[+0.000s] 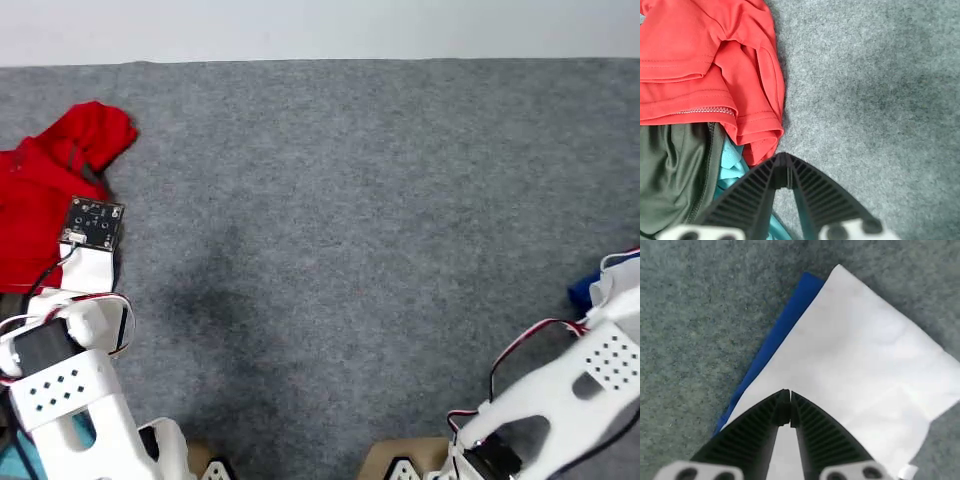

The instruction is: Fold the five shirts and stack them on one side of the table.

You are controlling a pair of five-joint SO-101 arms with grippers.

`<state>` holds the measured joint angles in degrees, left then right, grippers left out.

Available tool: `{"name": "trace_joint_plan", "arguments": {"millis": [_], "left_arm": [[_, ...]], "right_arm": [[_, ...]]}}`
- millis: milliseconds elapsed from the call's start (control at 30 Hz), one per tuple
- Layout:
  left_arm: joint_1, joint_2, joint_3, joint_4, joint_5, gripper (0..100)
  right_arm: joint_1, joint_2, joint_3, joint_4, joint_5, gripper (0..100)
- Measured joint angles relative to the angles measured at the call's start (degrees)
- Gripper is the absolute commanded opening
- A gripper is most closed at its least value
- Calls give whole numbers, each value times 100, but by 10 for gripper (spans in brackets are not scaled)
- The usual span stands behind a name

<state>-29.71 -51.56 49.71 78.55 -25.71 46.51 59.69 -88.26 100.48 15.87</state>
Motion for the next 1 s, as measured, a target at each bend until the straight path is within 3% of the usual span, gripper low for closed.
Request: {"name": "trace_joint_plan", "arguments": {"millis": [367,733,1000], "left_arm": [[0,0,0,0,-18,4],[0,0,0,0,-35,4],[0,0,0,176,-35,4]], "right_arm": [[-404,-1354,3569,0,-35,9],[-862,-677,3754,0,-35,9],[-897,-1793,3771,0,-35,9]]}}
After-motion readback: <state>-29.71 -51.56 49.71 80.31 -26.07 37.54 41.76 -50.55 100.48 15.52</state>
